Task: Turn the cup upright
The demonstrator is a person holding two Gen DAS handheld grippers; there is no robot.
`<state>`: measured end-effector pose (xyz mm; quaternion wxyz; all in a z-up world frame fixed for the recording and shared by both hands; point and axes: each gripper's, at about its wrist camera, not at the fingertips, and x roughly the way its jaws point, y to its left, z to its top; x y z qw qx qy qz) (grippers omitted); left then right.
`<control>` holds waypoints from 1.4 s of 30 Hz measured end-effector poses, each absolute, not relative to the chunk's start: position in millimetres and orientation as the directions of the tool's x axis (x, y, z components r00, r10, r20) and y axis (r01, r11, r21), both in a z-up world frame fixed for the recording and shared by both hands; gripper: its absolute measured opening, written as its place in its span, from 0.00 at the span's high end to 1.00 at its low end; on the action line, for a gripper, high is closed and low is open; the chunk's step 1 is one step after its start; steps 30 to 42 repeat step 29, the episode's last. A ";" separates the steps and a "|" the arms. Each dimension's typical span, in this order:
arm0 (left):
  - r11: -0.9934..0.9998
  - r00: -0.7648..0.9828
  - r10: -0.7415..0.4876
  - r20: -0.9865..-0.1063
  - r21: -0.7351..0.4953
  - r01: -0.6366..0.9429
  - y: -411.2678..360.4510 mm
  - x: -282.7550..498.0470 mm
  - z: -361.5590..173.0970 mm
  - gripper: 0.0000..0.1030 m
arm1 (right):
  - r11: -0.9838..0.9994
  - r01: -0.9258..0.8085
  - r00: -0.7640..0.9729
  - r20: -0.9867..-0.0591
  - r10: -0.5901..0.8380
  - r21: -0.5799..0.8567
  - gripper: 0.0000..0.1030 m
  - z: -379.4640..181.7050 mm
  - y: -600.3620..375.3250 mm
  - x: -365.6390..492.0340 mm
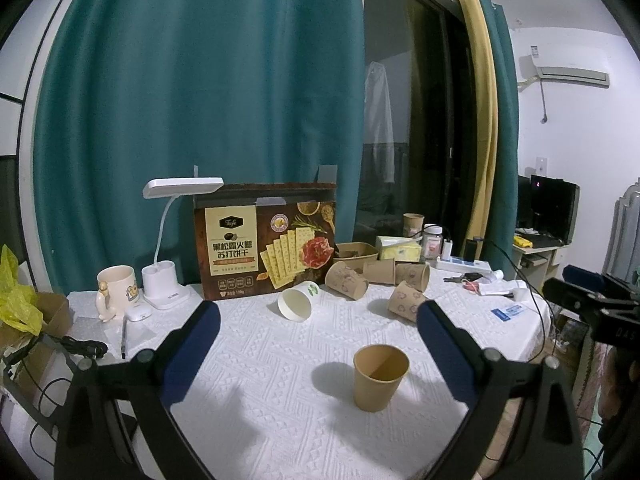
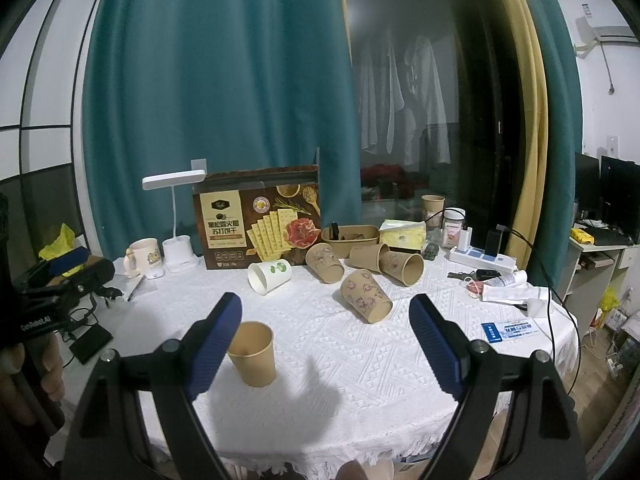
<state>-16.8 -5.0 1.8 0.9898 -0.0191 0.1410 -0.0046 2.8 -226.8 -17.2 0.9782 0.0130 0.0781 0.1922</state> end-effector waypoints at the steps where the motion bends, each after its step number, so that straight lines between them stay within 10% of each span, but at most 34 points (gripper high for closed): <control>1: 0.999 0.960 -0.015 -0.279 -0.040 0.004 -5.4 -16.7 1.1 0.04 | 0.926 -0.374 0.914 -0.148 0.378 0.055 0.18 -17.2 -226.7 2.9; 42: 0.999 0.961 -0.023 -0.275 -0.049 0.010 -3.9 -19.6 4.1 0.04 | 0.924 -0.379 0.913 -0.143 0.382 0.045 0.18 -13.5 -225.1 5.3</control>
